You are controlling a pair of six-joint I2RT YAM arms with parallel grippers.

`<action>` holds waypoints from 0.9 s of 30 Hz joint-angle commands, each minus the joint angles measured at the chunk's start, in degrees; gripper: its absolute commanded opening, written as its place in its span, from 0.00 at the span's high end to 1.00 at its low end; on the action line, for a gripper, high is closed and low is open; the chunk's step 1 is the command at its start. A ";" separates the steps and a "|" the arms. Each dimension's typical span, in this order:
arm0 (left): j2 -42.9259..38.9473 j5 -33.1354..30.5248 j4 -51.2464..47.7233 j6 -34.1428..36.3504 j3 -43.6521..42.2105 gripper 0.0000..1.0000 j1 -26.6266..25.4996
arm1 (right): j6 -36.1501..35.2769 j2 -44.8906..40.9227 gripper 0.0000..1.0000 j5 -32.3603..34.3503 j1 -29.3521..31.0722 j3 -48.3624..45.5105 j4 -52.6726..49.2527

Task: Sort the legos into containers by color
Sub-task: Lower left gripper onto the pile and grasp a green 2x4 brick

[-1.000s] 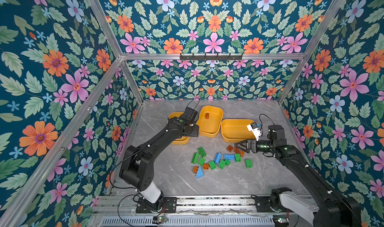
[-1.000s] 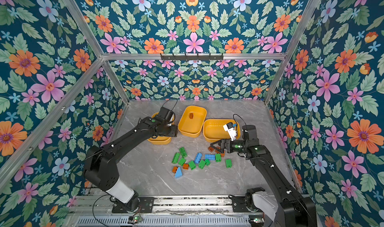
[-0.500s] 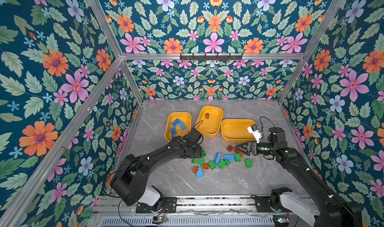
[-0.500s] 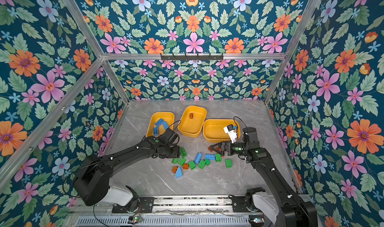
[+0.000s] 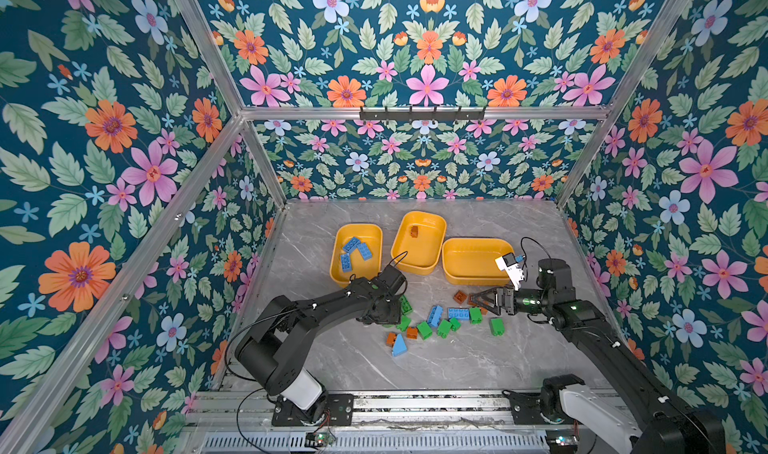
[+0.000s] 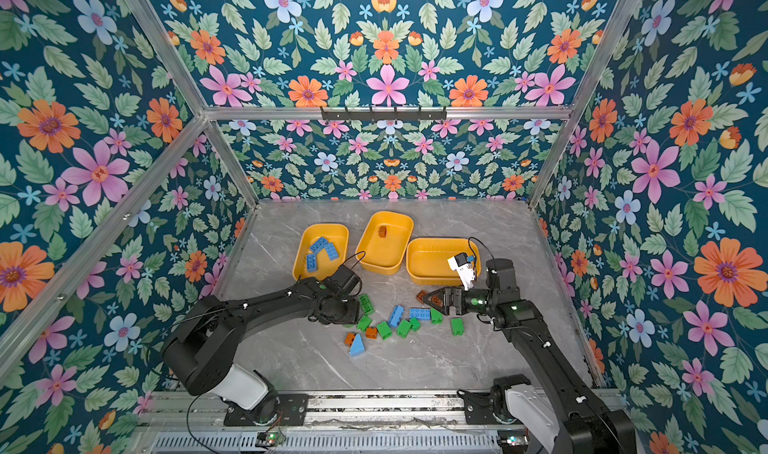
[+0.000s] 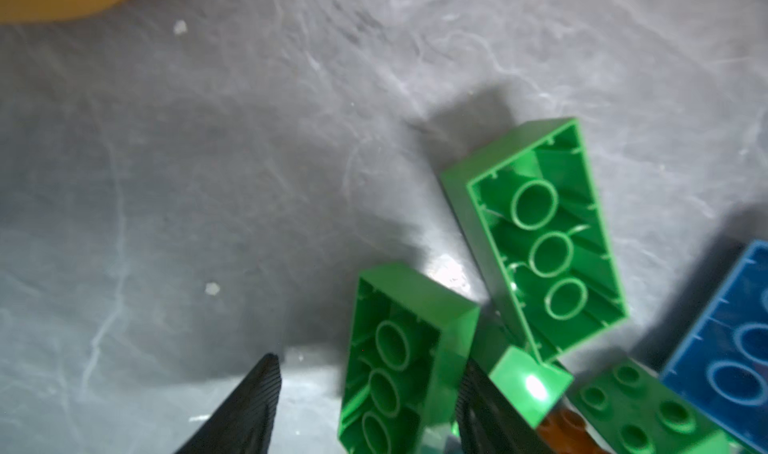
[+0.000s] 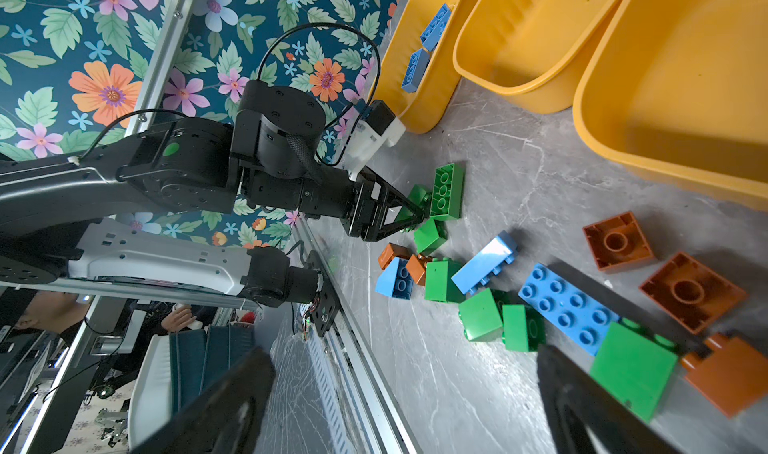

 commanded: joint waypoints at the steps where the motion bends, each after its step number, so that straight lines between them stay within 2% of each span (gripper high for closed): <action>1: 0.43 -3.71 -0.67 0.83 0.26 0.33 0.26 | 0.00 0.09 0.01 -0.61 0.05 0.06 0.19; 6: 0.77 -8.49 -4.33 2.43 1.30 0.33 0.65 | -0.11 0.17 0.01 -0.61 0.06 0.00 0.19; 12: 0.90 -10.42 -5.90 2.38 1.75 0.33 0.78 | -0.09 0.70 0.01 -0.81 0.07 0.00 0.67; 20: -1.29 -2.45 -2.36 -0.65 1.84 0.31 0.69 | -0.14 0.55 0.01 -0.95 0.07 -0.09 0.57; 27: -0.10 -3.13 -3.41 -0.31 2.56 0.30 0.69 | -0.34 0.61 0.01 -1.04 -0.01 -0.26 0.57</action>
